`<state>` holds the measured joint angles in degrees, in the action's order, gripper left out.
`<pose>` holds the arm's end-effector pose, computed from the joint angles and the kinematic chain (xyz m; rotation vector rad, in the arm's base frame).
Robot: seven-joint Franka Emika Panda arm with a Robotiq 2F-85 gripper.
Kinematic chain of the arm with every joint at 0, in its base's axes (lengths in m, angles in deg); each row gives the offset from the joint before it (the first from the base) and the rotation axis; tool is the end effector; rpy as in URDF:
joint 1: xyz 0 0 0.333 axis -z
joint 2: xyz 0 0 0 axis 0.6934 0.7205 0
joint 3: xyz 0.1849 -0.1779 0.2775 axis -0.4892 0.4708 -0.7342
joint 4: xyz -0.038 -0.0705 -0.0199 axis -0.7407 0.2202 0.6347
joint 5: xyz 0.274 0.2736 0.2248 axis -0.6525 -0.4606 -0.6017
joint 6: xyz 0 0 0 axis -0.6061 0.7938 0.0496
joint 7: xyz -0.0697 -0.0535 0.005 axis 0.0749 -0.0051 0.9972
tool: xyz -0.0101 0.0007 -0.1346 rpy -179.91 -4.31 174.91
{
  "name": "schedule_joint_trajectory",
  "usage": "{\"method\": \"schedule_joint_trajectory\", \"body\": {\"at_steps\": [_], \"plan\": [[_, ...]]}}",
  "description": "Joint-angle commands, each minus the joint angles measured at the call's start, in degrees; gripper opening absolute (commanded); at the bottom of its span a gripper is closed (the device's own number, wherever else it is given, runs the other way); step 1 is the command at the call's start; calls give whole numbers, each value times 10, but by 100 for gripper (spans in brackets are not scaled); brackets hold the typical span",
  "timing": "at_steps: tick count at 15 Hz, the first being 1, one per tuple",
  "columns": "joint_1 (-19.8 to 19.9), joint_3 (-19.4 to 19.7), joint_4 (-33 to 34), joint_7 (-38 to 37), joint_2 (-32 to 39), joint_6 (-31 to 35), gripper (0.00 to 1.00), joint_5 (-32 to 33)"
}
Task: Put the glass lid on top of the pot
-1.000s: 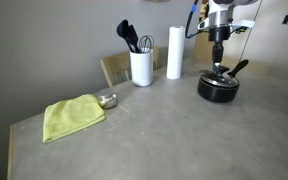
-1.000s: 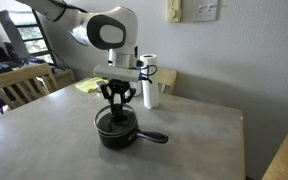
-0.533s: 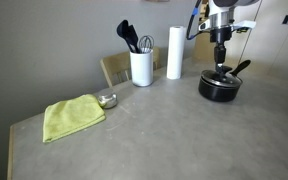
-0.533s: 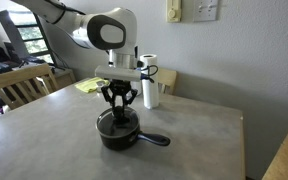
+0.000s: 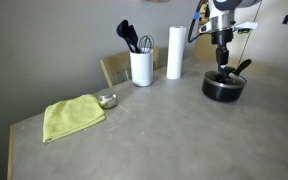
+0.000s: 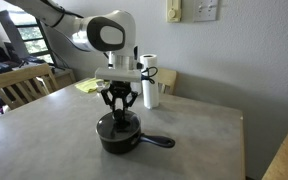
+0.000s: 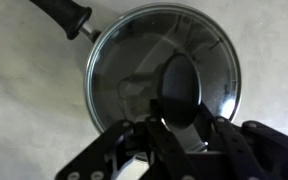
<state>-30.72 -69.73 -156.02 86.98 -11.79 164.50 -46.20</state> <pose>0.6870 -0.1592 0.2420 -2.8975 -0.8664 0.3808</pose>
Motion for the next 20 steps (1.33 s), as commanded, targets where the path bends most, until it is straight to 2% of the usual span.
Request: {"method": "schedule_joint_trajectory", "body": {"at_steps": [1,2,3,5,8,14,17,18,20], "plan": [[-8,5,-10,6,-4,1,14,12],[-9,5,-10,4,-3,1,60,12],[-11,5,-10,3,-4,2,62,13],[-12,6,-10,2,-5,4,75,14],[-14,7,-9,-3,-9,5,97,15],[-11,7,-2,-2,-44,-34,100,6],[-9,5,16,2,-50,-79,100,-6],[-13,6,9,-1,-41,-48,100,1],[-13,6,15,-1,-46,-68,100,-1]]}}
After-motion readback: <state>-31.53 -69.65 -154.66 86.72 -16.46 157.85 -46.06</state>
